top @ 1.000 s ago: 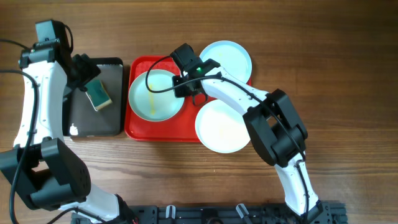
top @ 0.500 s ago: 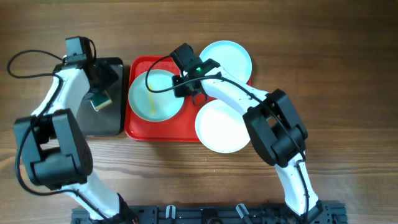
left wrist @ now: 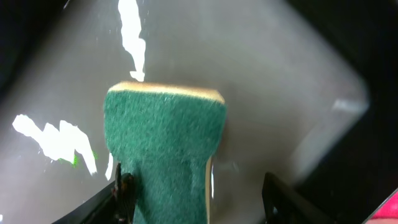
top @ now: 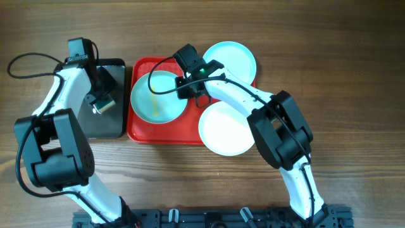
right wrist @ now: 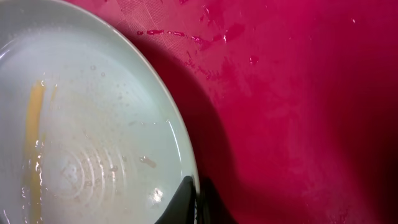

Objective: Clean dirty plates on tray and stack at the side
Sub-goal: 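Grasp the green sponge with the left gripper and lift it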

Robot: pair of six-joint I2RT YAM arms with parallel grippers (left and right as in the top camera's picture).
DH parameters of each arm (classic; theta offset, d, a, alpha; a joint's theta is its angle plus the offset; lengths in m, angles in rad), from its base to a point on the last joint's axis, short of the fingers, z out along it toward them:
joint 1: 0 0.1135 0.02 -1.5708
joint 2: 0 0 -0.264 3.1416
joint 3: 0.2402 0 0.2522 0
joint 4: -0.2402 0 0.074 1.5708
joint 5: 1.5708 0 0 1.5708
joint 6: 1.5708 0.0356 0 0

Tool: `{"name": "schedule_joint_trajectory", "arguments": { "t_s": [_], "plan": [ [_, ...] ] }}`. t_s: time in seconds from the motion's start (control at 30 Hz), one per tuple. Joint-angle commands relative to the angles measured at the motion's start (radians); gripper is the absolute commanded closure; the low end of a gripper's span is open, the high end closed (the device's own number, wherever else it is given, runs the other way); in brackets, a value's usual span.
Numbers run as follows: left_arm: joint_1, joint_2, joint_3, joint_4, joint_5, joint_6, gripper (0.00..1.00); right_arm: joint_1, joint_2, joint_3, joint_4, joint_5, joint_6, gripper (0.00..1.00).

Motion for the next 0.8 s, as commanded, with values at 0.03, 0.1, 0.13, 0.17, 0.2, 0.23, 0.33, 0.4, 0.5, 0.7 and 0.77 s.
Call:
{"name": "schedule_joint_trajectory", "arguments": {
  "t_s": [0.03,0.1,0.13,0.17,0.2,0.23,0.33,0.4,0.5,0.7,0.77],
  "plan": [
    [0.000,-0.018,0.002,-0.010,-0.016,-0.010,0.39,0.004,0.042,0.003,0.000,0.048,-0.002,0.96],
    [0.000,-0.017,-0.010,0.002,-0.039,-0.014,0.43,0.004,0.042,0.003,0.001,0.048,-0.001,0.96],
    [0.000,-0.016,-0.010,0.006,-0.044,-0.014,0.43,0.004,0.042,0.003,0.001,0.048,-0.001,0.96],
    [0.000,-0.016,-0.010,0.010,-0.044,-0.016,0.44,0.004,0.042,0.003,0.001,0.048,-0.001,0.96],
    [0.000,-0.016,-0.010,0.015,-0.045,-0.018,0.44,0.004,0.042,0.003,0.001,0.048,-0.001,0.96],
    [0.000,-0.015,-0.010,0.019,-0.047,-0.018,0.44,0.004,0.042,0.003,0.000,0.048,-0.001,0.96],
    [0.000,0.002,-0.010,0.016,-0.068,-0.018,0.44,0.004,0.042,0.003,0.000,0.048,-0.002,0.96],
    [0.000,0.018,-0.011,0.006,-0.090,-0.045,0.46,0.004,0.042,0.003,0.001,0.048,-0.001,0.96],
    [0.000,0.037,-0.011,0.002,-0.104,-0.071,0.50,0.004,0.042,0.003,0.001,0.048,-0.001,0.96],
    [0.000,0.060,-0.011,0.006,-0.103,-0.070,0.59,0.004,0.042,0.003,0.009,0.048,-0.001,0.96],
    [0.000,0.060,-0.011,0.014,-0.103,-0.070,0.66,0.004,0.042,0.003,0.010,0.048,-0.001,0.96]
  ]
}}
